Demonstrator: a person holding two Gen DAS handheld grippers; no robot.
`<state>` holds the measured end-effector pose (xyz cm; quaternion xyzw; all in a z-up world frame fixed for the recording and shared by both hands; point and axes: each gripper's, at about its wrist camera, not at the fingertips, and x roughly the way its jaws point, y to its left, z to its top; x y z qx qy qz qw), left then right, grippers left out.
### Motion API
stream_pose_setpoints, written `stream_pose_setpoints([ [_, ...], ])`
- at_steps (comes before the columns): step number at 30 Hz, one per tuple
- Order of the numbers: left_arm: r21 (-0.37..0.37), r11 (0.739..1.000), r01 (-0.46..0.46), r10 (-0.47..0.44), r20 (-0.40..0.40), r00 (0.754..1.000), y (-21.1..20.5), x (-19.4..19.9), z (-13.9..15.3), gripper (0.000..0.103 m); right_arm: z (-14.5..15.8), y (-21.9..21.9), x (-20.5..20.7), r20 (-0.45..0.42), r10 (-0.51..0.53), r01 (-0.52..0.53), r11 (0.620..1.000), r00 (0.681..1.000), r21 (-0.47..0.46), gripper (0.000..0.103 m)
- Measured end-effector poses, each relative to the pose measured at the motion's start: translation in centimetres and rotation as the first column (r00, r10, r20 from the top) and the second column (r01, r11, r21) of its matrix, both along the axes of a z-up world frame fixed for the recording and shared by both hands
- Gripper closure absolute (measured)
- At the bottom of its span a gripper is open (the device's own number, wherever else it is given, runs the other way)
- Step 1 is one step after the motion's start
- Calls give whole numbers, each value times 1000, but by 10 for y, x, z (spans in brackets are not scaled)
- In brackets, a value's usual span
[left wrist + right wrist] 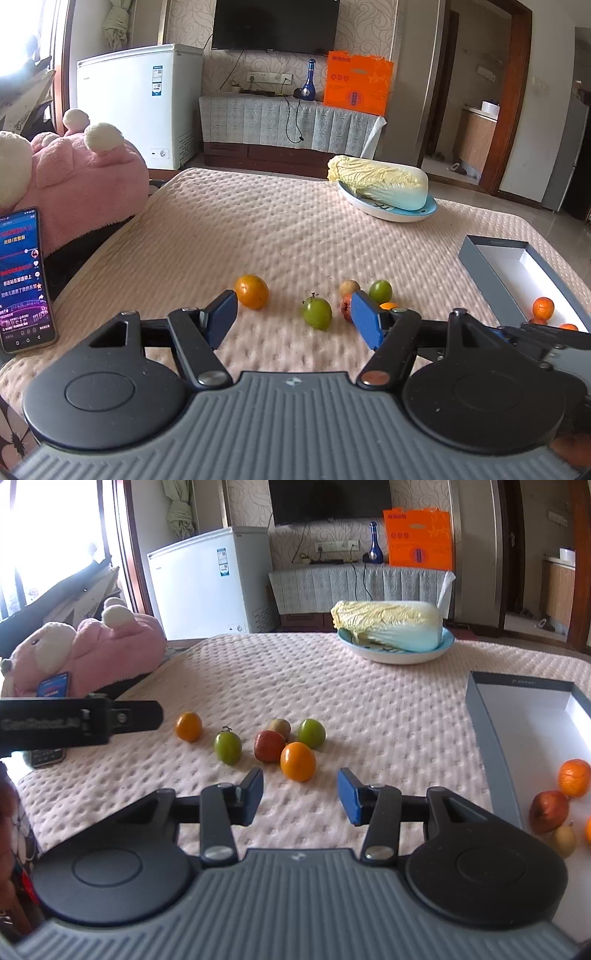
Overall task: Organize fruits
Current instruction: 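Move the right tool to a tangerine on the bed and grasp it, then grasp the green tomato with the left tool while the right tool holds the tangerine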
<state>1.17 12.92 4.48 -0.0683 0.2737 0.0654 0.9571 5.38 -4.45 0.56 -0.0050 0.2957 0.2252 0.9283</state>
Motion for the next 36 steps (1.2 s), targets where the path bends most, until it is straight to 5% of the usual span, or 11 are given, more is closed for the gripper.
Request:
stream_pose_setpoints([
  [20, 2, 999, 36, -36, -79, 996, 18, 17, -24, 30, -28, 40, 43, -44, 24, -28, 995, 999, -92, 57],
  [23, 6, 999, 47, -47, -75, 996, 19, 17, -25, 30, -31, 44, 46, -46, 16, -21, 994, 999, -109, 65],
  [24, 6, 999, 52, -51, -72, 996, 18, 16, -25, 30, -31, 45, 47, -44, 12, -17, 994, 999, -106, 70],
  [36, -15, 996, 85, -86, -94, 992, 0, 41, -39, 37, -18, 22, 34, -111, 8, -22, 992, 994, -123, 71],
])
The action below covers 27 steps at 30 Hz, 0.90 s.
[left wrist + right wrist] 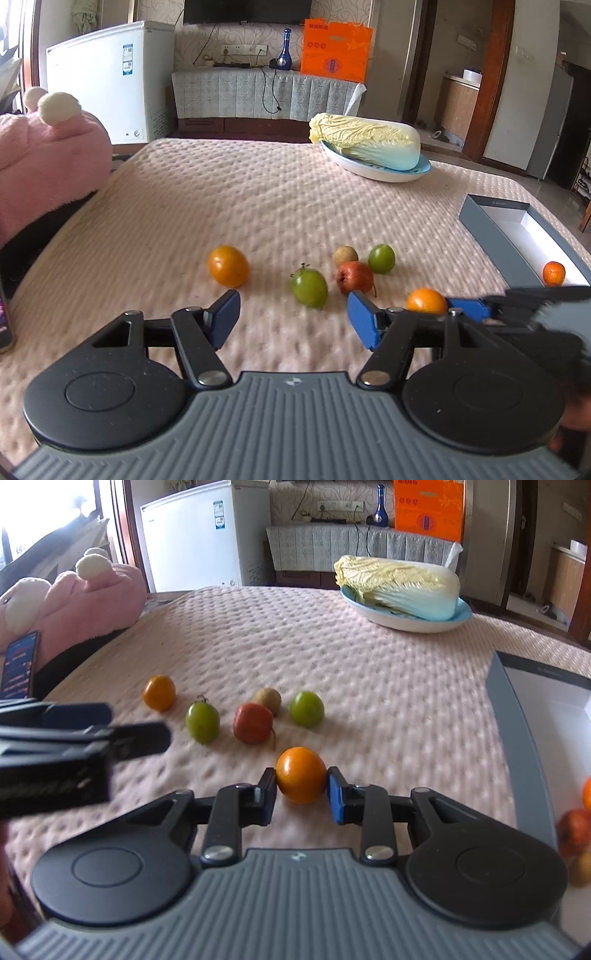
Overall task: Organize fruits
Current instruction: 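Grasp the green tomato with the left tool while the right tool holds the tangerine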
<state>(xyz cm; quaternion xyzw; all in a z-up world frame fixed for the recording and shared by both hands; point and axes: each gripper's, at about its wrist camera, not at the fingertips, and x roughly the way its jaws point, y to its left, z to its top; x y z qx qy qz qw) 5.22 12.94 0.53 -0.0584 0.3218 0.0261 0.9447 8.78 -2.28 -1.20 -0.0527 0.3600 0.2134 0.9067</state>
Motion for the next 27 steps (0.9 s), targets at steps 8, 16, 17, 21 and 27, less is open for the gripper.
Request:
stream_pose_setpoints([
  [8, -35, 999, -26, 25, -35, 999, -9, 24, -16, 53, 10, -21, -12, -9, 26, -26, 1000, 1000, 7, 71],
  [16, -74, 994, -74, 71, -45, 996, -6, 44, -29, 62, 16, -38, -15, -17, 36, -35, 999, 999, 19, 71],
  [17, -67, 995, -77, 74, -43, 996, -7, 45, -30, 62, 17, -40, -15, -17, 37, -36, 999, 999, 18, 71],
  [21, -73, 994, -82, 80, -32, 996, -11, 50, -32, 62, 20, -46, -16, -16, 39, -38, 999, 999, 26, 71],
  [27, -64, 991, -118, 117, -29, 993, -12, 53, -32, 71, 21, -48, -18, -13, 49, -49, 999, 999, 22, 71],
])
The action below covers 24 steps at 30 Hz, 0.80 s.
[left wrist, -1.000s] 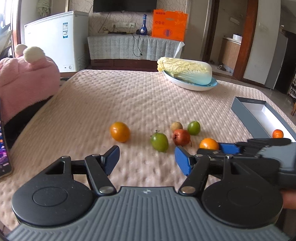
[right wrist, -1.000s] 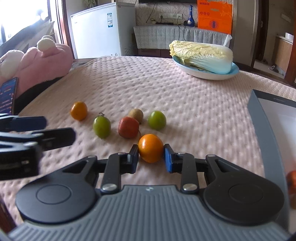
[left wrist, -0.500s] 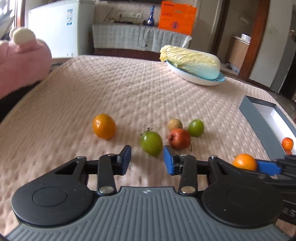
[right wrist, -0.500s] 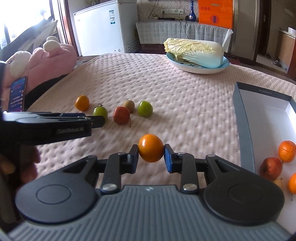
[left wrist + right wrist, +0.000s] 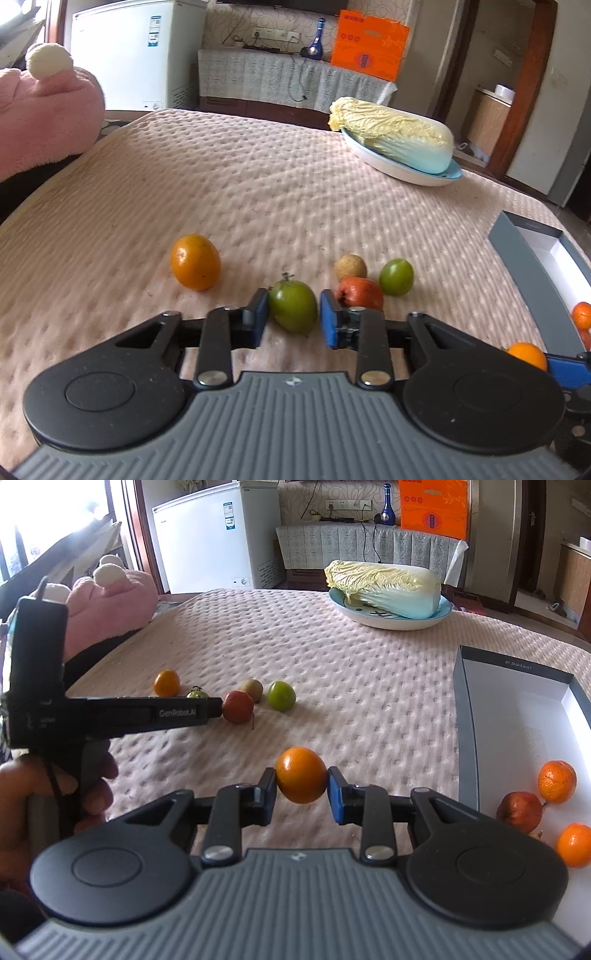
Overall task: Organize fruits
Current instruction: 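Grasp the green tomato with the left tool while the right tool holds the tangerine, then carry the green tomato and tangerine in both tools over the white box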
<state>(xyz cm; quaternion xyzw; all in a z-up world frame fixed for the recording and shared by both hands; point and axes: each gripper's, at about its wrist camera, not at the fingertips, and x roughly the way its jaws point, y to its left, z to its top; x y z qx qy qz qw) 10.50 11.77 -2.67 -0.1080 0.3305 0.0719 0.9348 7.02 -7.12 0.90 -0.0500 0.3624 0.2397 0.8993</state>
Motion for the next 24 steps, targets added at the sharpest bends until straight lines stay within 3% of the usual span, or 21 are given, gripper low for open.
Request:
stream_pose_setpoints([
  [8, 18, 999, -30, 30, -11, 999, 3, -5, 9, 74, 5, -2, -3, 6, 5, -5, 1000, 1000, 14, 71],
  [24, 65, 998, 0, -2, 24, 1000, -20, -26, 47, 74, 24, -16, -29, 58, 4, -7, 999, 998, 51, 71],
])
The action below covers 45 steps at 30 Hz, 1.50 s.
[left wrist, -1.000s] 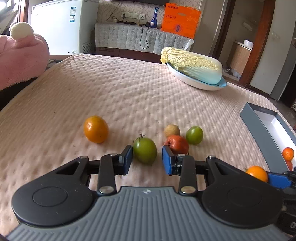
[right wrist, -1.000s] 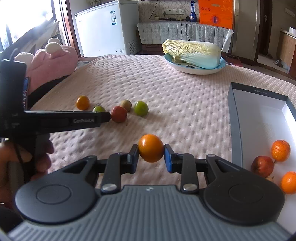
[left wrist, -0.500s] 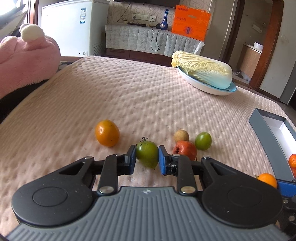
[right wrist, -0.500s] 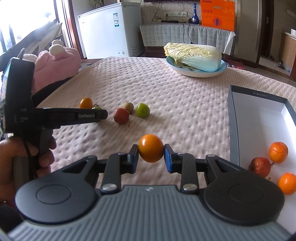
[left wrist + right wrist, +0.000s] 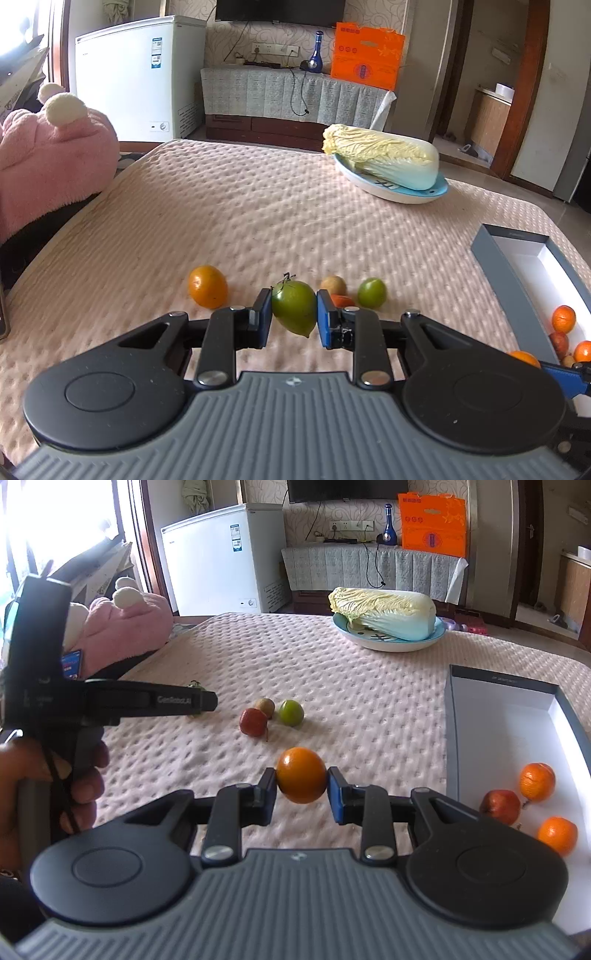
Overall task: Organize fruits
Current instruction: 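Carry the green tomato and tangerine in both tools over the white box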
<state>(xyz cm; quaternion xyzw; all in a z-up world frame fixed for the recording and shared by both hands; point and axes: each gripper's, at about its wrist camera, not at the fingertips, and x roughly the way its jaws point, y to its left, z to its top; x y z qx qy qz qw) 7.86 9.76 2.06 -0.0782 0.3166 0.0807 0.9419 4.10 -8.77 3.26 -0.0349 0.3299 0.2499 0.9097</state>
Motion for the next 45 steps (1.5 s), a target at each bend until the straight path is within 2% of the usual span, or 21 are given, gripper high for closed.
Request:
stream_pose_setpoints([
  [19, 17, 994, 107, -107, 16, 994, -65, 0, 19, 74, 15, -41, -26, 50, -49, 48, 999, 998, 20, 71],
  [38, 31, 977, 211, -212, 23, 977, -131, 7, 20, 74, 22, -90, -36, 69, -137, 134, 990, 988, 34, 71],
  [45, 23, 964, 264, -265, 42, 963, -155, 8, 21, 74, 20, -105, -38, 67, -169, 168, 985, 983, 27, 71],
])
